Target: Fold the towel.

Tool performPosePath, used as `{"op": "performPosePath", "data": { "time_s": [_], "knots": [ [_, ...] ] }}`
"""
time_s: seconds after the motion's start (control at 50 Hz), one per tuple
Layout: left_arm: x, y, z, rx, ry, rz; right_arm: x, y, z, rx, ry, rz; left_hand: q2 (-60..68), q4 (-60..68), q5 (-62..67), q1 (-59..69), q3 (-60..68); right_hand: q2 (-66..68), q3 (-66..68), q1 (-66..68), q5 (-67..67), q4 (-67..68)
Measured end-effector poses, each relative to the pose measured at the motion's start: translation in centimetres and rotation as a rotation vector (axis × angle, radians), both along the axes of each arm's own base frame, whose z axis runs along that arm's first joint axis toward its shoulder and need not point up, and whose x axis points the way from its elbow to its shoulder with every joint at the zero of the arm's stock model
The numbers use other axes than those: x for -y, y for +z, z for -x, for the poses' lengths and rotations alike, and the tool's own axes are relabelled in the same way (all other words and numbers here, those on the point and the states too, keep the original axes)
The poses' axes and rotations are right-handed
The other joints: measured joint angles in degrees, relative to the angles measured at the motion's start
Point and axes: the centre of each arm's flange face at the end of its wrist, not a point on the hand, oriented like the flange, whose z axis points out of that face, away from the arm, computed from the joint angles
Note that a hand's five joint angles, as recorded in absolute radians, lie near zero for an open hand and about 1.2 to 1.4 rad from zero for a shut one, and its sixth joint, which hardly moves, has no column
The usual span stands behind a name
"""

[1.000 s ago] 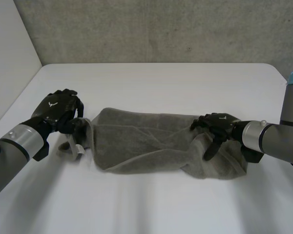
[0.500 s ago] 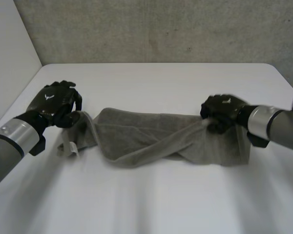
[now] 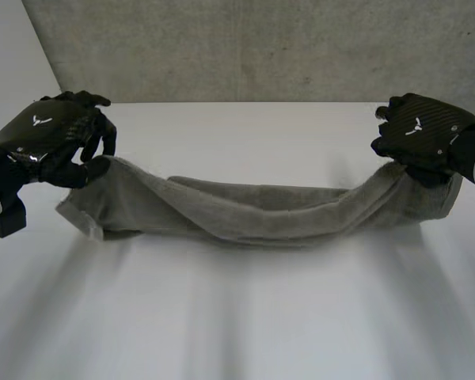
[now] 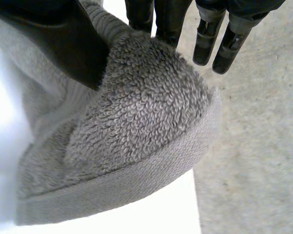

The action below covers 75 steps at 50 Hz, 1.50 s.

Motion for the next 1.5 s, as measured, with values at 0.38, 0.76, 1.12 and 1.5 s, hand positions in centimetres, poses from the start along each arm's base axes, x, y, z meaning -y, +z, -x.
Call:
{"op": "performPosePath", "data": {
  "time_s": [0.38, 0.76, 1.12, 1.5],
  "knots": [
    [12.9, 5.5, 7.4, 0.04, 0.075, 0.748, 10.3, 11.8, -5.5, 0.571, -0.062, 0.915, 0.0, 0.0, 0.0, 0.1, 0.0, 0.1, 0.0, 0.5, 0.1, 0.0],
    [12.6, 5.7, 4.8, -0.184, -0.058, 0.704, 7.8, 0.0, -3.3, 0.53, -0.005, 0.238, 0.0, 0.0, 0.3, 0.1, 0.0, 0.6, 0.0, 0.6, 0.6, 0.0],
    [7.9, -14.9, 2.6, 0.244, -0.154, 0.204, 1.7, -15.6, -0.5, 0.209, 0.025, -0.111, 0.0, 0.0, 0.3, 0.1, 0.0, 0.8, 0.0, 0.6, 0.6, 0.0],
    [3.9, -10.9, 0.5, 0.385, -0.198, 0.117, 0.5, -9.0, 2.7, 0.211, -0.017, -0.084, 0.0, 0.0, 0.3, 0.1, 0.0, 0.8, 0.0, 0.6, 0.6, 0.0]
  ]
}}
